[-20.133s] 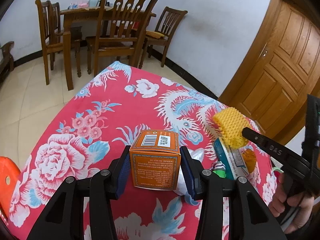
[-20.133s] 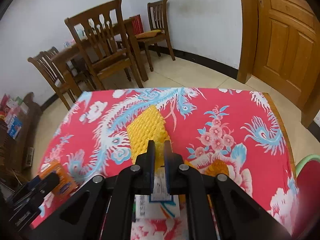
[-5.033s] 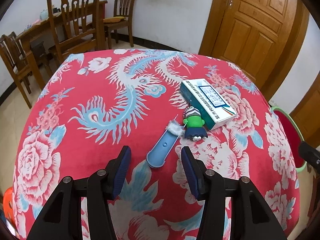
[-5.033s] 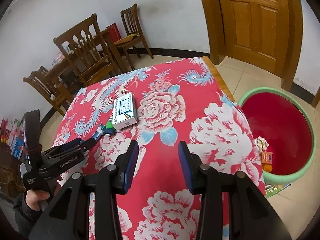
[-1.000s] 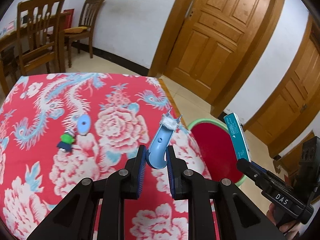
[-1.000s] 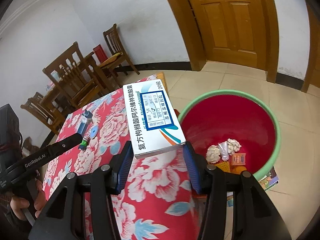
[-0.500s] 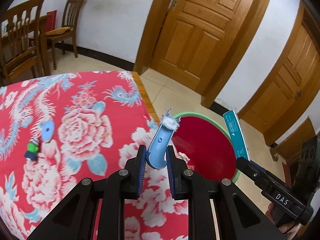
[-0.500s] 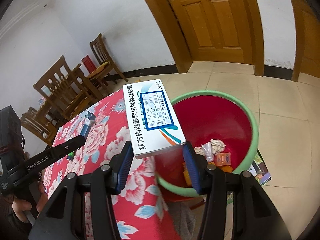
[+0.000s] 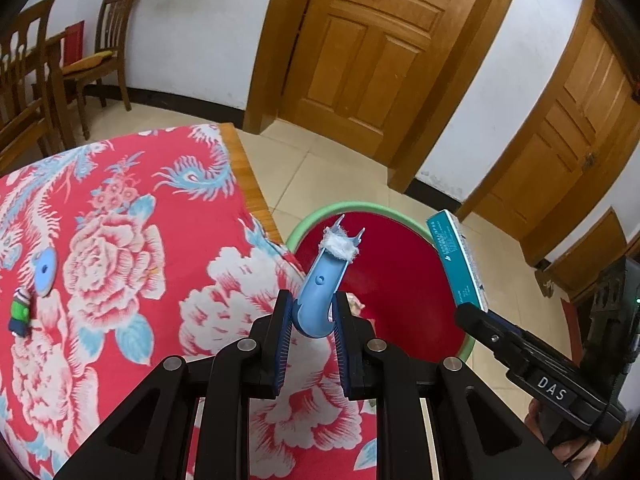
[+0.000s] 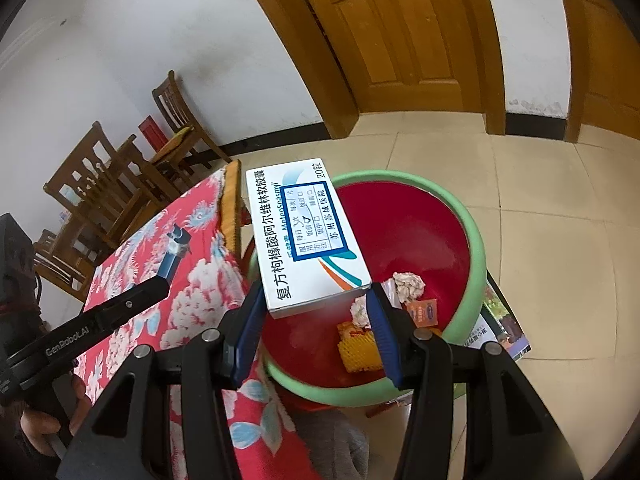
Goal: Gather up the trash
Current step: 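Carry the medicine box and blue toy over the red bucket with both grippers, then open both grippers to drop the box and blue toy into the bucket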
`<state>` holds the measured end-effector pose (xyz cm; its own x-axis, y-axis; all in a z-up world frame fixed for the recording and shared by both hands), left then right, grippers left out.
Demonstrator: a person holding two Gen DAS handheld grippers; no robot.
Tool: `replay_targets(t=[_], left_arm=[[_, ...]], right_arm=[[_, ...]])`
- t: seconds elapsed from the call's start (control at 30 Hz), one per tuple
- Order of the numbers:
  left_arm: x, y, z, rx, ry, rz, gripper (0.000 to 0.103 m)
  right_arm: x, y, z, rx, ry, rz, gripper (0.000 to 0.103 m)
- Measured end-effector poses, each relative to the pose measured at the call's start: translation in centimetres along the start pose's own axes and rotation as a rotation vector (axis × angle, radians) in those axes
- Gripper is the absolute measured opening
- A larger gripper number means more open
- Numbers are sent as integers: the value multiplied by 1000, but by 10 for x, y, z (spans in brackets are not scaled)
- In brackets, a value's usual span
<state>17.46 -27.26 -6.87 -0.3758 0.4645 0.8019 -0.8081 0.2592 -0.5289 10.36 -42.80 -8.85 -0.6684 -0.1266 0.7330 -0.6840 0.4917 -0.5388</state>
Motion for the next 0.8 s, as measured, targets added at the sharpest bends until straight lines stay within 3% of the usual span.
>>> replay_targets(t=[0.8], left_arm=[[-33,1,32,-63,32,-55,20]], right_arm=[[-7,2,26,-63,18,-10,54]])
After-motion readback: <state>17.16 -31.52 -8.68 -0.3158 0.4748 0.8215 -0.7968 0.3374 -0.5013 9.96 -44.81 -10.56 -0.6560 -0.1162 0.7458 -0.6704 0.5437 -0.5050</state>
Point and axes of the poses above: each gripper's, at about its wrist camera, not at the fingertips, and x roughly against the way its jaws point, z to its right, y to its underside, the point moved 7 cm from there along -x, roughly the way its jaws point, and after that the axes turned 5 degrees about -z, right-handed, at the moved point
